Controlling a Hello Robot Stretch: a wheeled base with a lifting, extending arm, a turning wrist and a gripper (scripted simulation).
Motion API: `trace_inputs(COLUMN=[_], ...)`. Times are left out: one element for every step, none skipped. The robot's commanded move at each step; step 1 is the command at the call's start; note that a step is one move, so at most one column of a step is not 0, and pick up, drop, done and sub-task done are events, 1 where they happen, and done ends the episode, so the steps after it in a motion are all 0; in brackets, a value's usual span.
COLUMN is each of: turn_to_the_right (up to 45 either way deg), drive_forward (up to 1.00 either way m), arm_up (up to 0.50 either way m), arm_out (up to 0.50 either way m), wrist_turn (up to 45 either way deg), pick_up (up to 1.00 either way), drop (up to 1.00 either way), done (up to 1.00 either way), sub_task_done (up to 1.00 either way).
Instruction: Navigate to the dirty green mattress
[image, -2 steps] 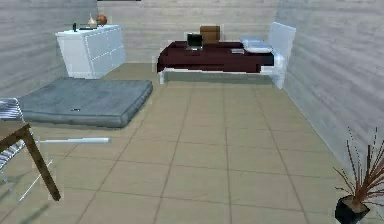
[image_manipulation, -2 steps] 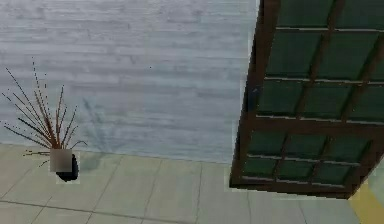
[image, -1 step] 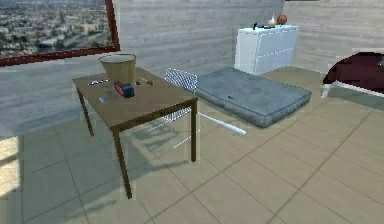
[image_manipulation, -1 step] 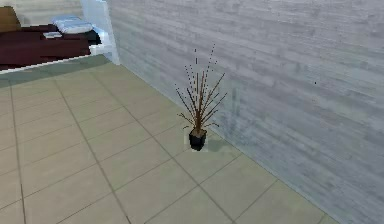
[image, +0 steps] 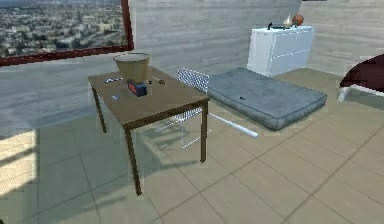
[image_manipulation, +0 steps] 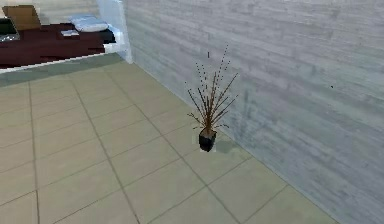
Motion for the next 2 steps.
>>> trace_inputs(turn_to_the_right=[0.0,39.0], drive_forward=[0.10,0.00], arm_up=[0.00,0.00], arm_out=[0.00,0.00], wrist_turn=[0.0,0.0], pick_up=[0.00,0.00], drop=[0.00,0.00], done=[0.00,0.00], sub_task_done=[0.00,0.00])
